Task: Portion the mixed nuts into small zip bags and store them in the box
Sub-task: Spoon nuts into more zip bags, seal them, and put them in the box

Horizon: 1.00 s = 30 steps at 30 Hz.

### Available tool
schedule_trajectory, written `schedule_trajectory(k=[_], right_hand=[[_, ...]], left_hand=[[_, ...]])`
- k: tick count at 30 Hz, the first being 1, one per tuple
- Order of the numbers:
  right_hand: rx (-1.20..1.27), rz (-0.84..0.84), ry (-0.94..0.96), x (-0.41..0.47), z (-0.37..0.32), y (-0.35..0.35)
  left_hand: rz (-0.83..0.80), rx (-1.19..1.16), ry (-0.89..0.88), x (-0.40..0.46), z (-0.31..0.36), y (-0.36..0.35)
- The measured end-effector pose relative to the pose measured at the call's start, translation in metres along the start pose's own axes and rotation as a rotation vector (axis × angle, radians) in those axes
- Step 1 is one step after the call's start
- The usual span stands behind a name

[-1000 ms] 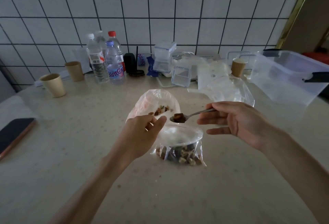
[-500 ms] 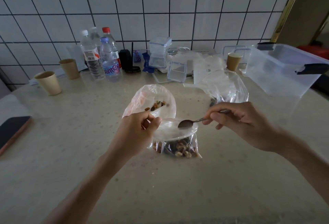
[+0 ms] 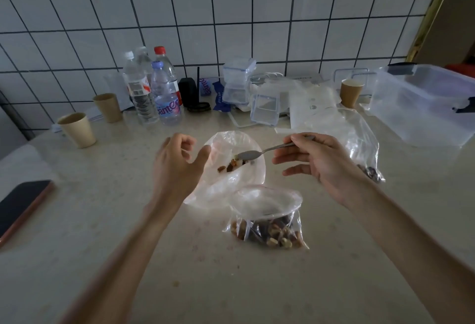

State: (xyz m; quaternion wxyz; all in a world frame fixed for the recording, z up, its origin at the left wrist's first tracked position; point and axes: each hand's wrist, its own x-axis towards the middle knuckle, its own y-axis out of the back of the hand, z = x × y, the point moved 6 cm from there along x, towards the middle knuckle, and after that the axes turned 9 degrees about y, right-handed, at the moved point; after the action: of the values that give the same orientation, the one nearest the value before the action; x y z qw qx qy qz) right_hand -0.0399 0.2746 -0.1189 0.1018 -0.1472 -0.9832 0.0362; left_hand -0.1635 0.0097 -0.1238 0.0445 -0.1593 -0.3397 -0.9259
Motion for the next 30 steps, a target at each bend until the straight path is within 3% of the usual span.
schedule_trajectory(k=[5,8,16,23,30], right_hand=[[0.003,-0.062,-0.143,0.024,0.021,-0.025],[-0.002,-0.116,-0.207,0.029,0.040,-0.035],[-0.005,-0.106,-0.228,0.033,0.065,-0.040],[0.038,0.061,-0.246,0.031,0.074,-0.024],[0.054,-0.051,-0.213,0.037,0.074,-0.031]], left_hand=[[-0.270,0.212,0.210,0.021,-0.024,-0.040],[-0.261,0.182,0.189,0.021,-0.025,-0.044],[-0.332,-0.165,0.204,0.009,-0.016,-0.050],[-0.249,-0.168,0.208,0.012,-0.017,-0.040],[-0.300,-0.105,0.209,0.007,-0.014,-0.043]])
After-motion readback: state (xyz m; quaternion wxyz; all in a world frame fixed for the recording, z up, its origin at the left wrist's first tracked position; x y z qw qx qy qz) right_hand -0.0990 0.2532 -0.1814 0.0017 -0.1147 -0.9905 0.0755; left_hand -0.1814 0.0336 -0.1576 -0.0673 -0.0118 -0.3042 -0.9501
